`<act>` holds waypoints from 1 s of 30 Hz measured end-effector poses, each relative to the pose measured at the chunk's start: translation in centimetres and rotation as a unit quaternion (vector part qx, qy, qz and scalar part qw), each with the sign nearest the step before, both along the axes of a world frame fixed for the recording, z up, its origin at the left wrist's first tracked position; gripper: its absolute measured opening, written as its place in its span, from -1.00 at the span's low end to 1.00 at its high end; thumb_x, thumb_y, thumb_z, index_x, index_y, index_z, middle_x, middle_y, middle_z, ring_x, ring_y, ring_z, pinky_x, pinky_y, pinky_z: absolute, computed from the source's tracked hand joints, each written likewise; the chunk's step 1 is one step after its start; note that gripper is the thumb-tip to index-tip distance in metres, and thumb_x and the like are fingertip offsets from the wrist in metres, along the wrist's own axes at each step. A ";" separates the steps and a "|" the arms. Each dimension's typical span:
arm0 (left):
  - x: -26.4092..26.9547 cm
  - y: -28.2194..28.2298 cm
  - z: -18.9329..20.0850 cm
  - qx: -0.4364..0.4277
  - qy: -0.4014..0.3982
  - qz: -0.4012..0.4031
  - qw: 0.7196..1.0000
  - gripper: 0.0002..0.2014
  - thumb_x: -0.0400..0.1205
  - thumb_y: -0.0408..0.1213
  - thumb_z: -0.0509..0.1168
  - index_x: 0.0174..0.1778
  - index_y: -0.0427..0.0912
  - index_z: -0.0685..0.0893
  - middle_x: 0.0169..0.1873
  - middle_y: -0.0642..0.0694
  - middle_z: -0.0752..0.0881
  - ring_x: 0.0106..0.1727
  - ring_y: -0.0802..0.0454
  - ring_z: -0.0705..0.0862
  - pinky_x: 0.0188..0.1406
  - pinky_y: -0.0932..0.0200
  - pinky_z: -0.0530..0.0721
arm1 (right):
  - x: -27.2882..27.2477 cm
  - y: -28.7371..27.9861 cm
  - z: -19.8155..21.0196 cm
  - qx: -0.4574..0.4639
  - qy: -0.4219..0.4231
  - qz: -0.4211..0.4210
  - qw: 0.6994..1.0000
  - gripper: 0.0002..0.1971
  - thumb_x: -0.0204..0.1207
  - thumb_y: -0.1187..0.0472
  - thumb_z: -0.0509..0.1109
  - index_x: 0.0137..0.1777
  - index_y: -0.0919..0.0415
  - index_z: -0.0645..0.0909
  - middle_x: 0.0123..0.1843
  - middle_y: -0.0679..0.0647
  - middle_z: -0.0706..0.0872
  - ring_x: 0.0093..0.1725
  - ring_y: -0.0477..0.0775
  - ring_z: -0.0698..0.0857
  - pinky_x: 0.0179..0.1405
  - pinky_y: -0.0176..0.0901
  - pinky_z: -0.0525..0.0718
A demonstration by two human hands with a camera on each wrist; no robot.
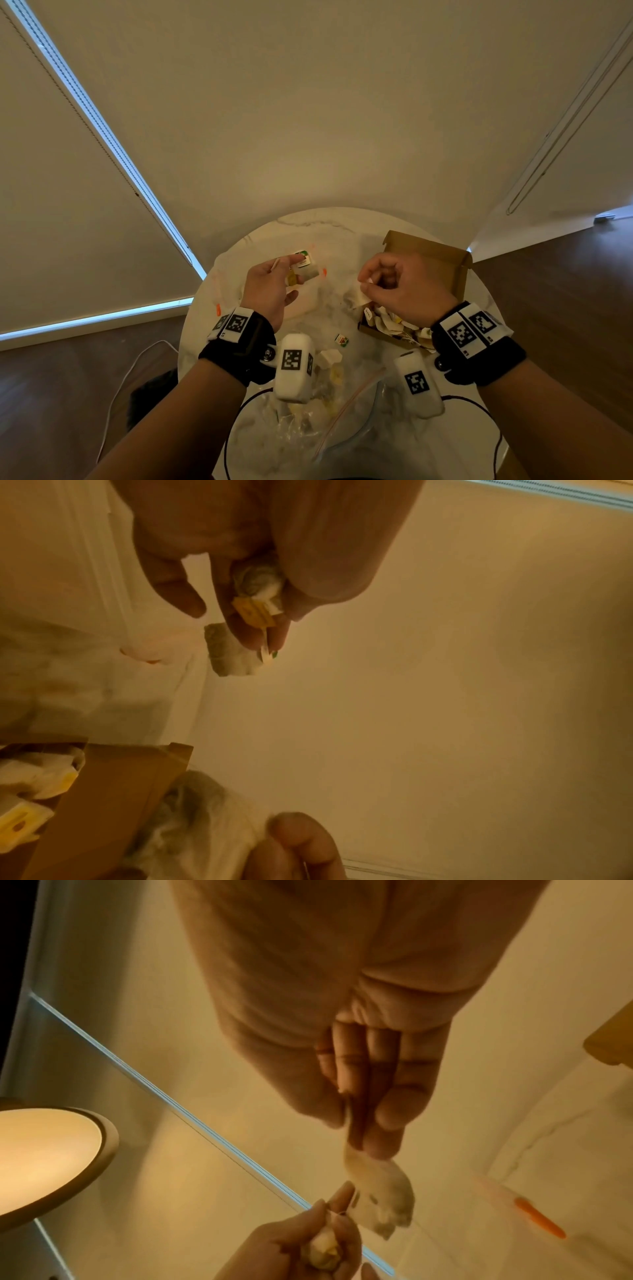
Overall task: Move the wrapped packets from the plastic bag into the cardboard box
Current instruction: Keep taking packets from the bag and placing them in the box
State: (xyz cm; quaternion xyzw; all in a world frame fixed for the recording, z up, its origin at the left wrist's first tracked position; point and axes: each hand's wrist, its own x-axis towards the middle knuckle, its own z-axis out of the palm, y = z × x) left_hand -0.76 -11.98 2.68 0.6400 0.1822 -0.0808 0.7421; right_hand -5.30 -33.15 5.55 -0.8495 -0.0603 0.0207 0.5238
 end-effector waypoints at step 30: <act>-0.5 -1.4 2.0 0.216 -0.269 -0.196 0.918 -0.86 0.44 -0.34 0.58 -0.34 -0.01 0.81 -0.33 0.06 0.81 -0.27 0.20 0.73 -0.17 0.32 0.61 | 1.4 -0.2 -1.9 0.073 0.042 0.062 0.995 -0.52 0.42 0.57 0.38 0.28 0.15 0.62 0.15 0.02 0.74 0.16 -0.03 0.72 0.13 -0.12 0.73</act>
